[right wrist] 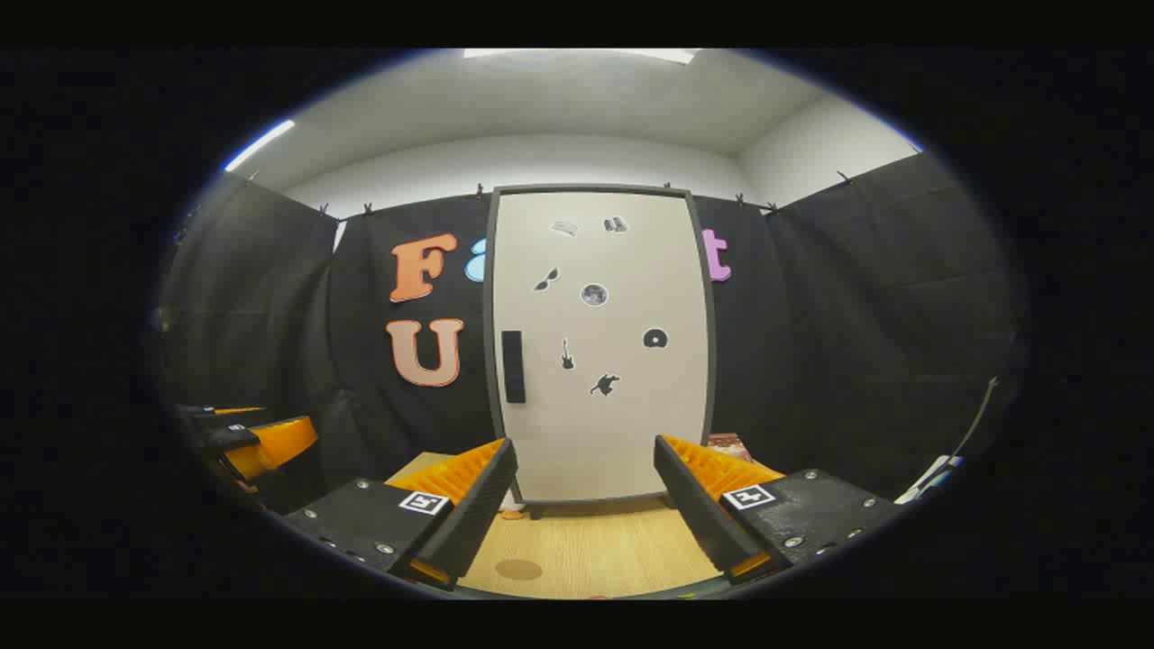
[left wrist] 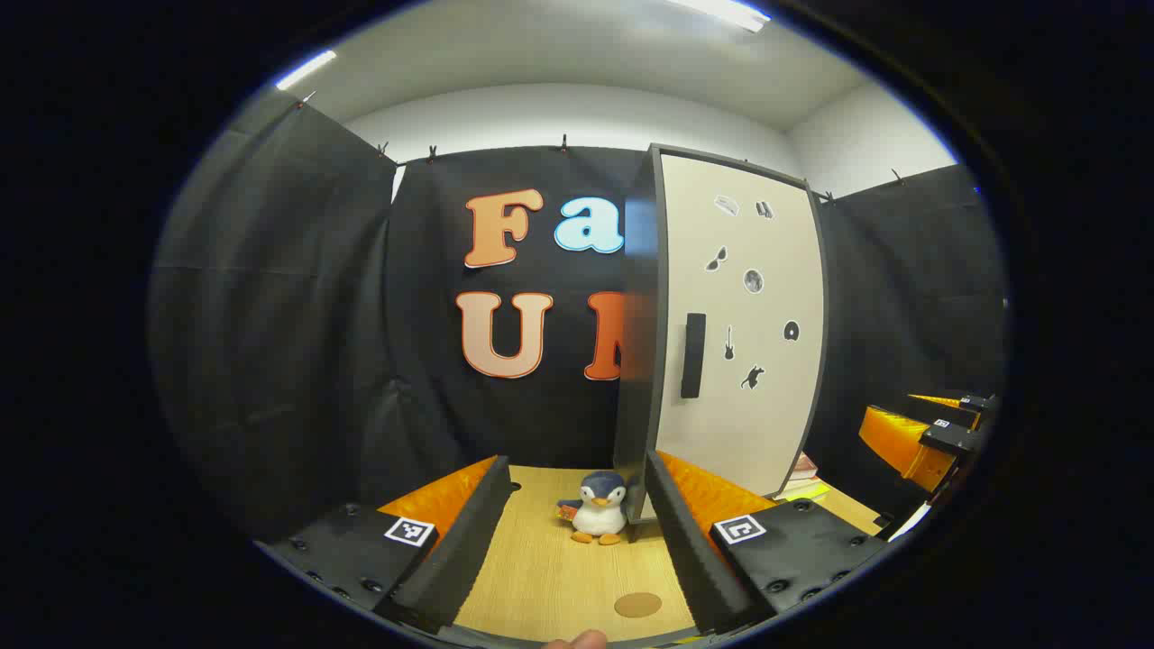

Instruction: Open the cabinet door with the right hand, grasp the bottle in the cabinet with the left hand and place it on the coaster, then close the cabinet door with the right hand.

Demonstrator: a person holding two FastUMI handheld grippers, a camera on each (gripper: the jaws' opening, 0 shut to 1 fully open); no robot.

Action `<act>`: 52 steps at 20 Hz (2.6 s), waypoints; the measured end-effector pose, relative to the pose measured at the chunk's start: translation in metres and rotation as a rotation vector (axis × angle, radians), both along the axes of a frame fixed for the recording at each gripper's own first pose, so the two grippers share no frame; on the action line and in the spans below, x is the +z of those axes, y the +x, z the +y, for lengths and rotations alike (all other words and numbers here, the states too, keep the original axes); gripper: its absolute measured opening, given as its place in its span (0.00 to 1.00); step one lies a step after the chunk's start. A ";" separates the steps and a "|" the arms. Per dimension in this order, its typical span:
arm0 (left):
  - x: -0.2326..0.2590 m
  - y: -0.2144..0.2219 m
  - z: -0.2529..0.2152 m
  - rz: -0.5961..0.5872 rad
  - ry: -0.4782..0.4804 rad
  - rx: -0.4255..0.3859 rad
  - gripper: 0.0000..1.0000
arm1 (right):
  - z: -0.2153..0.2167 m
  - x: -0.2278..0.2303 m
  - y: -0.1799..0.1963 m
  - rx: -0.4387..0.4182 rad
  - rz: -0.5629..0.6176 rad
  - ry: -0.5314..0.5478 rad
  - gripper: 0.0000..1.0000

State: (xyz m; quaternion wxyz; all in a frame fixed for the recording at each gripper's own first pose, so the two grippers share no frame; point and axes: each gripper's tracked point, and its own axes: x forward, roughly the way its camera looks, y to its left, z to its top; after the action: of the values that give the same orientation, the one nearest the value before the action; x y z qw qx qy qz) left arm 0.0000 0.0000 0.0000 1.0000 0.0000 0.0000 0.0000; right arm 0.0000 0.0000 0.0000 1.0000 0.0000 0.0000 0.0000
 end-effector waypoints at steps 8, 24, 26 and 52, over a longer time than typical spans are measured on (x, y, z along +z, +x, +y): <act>-0.002 0.005 -0.001 0.005 0.006 0.008 0.97 | 0.000 -0.006 0.006 0.018 0.015 0.016 0.94; -0.018 0.044 0.047 0.041 -0.025 -0.026 0.96 | 0.044 0.004 0.033 0.000 0.008 0.030 0.95; -0.022 0.051 0.060 0.044 -0.036 -0.042 0.97 | 0.056 0.005 0.040 -0.012 0.004 0.018 0.95; -0.069 0.162 0.176 0.143 -0.077 0.227 0.97 | 0.119 0.018 0.314 0.105 0.012 0.055 0.84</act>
State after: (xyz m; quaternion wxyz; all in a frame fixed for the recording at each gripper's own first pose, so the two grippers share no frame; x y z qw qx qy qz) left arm 0.1617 0.1761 -0.0693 0.9903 -0.0383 0.0714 0.1133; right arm 0.3142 0.1190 0.0176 0.9982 0.0274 0.0060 0.0523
